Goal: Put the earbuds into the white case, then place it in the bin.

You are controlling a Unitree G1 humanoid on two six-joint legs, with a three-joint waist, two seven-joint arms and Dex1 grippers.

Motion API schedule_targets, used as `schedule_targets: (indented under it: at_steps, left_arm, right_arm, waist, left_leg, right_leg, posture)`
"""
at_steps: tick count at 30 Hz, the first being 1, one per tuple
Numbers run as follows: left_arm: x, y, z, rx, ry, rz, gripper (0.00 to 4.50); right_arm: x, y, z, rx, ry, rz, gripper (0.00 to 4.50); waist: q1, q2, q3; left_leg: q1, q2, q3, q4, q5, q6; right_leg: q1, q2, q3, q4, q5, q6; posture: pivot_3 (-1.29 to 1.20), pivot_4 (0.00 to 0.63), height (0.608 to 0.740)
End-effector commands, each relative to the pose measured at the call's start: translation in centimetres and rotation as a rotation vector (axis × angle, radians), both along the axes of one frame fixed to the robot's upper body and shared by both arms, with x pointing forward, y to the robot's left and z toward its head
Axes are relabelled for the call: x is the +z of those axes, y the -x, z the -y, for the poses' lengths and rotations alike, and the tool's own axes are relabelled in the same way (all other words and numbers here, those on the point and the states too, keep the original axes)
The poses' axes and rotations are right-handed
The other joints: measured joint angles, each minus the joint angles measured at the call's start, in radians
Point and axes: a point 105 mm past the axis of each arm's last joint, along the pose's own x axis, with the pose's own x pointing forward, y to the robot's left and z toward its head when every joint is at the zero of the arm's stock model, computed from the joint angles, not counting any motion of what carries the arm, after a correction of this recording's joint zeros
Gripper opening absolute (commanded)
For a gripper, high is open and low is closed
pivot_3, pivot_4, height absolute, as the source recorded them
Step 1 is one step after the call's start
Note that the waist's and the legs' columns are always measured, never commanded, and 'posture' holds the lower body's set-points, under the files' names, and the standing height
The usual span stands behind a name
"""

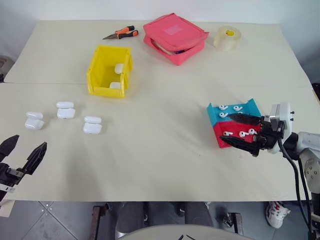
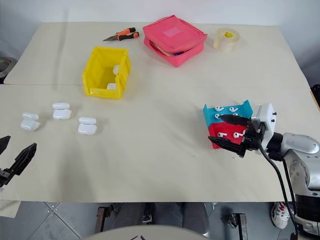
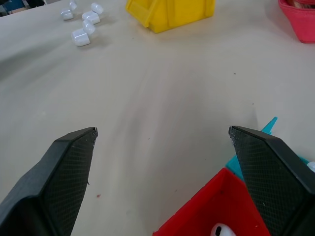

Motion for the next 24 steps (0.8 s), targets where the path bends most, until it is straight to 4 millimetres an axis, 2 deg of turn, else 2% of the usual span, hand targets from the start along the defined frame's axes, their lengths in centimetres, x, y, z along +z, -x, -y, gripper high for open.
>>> schedule_targets:
  at_steps: [1,10,15,19,21,24]
  left_arm:
    - [1.4,0.6,-0.6,0.031,-0.059,0.041,4.50]
    - [1.6,1.2,-0.9,0.102,-0.048,0.031,4.50]
    - [1.8,1.1,-0.9,0.161,-0.061,-0.005,4.50]
    - [1.8,3.0,-0.4,0.204,-0.045,-0.055,4.50]
    - [1.7,3.6,-0.4,0.225,-0.040,-0.083,4.50]
    - [1.1,5.2,-1.2,0.359,-0.027,-0.190,4.50]
  right_arm:
    - [0.6,0.0,-0.1,0.019,0.011,0.027,4.49]
    - [1.3,-1.1,-0.9,0.058,0.003,0.047,4.49]
    - [2.0,-2.5,-1.8,0.073,0.014,0.078,4.49]
    - [2.1,-4.7,-3.4,0.050,0.013,0.126,4.49]
    - [2.2,-4.9,-4.0,0.086,-0.001,0.119,4.49]
    - [2.6,-5.0,-5.0,0.161,-0.013,0.136,4.49]
  waist:
    - [0.000,0.000,0.000]
    - [-0.004,0.000,0.000]
    - [-0.003,0.000,0.000]
    - [-0.014,-0.001,0.000]
    - [-0.020,-0.001,0.000]
    - [-0.025,-0.001,0.000]
  left_leg:
    - [0.000,0.000,0.000,0.000,0.000,0.000]
    - [-0.001,0.000,0.001,0.000,-0.001,-0.001]
    - [0.000,0.001,0.000,0.000,-0.001,-0.001]
    - [-0.001,0.001,0.001,0.000,-0.002,-0.002]
    - [-0.001,0.001,0.001,0.000,-0.002,-0.002]
    - [-0.002,0.001,0.000,0.000,-0.002,-0.002]
  right_leg:
    - [0.000,0.000,0.000,0.000,0.000,0.000]
    - [0.000,0.000,0.000,0.001,0.000,0.000]
    - [0.000,0.001,0.000,0.001,0.000,0.000]
    - [0.000,0.001,0.001,0.001,0.000,0.000]
    - [-0.001,0.001,0.001,0.001,0.000,0.000]
    - [-0.001,0.001,0.000,0.001,-0.001,-0.001]
  posture:
    - [0.00,0.150,0.740]
    - [0.00,0.150,0.740]
    - [0.00,0.150,0.740]
    - [0.00,0.150,0.740]
    - [0.00,0.150,0.740]
    - [0.00,0.150,0.740]
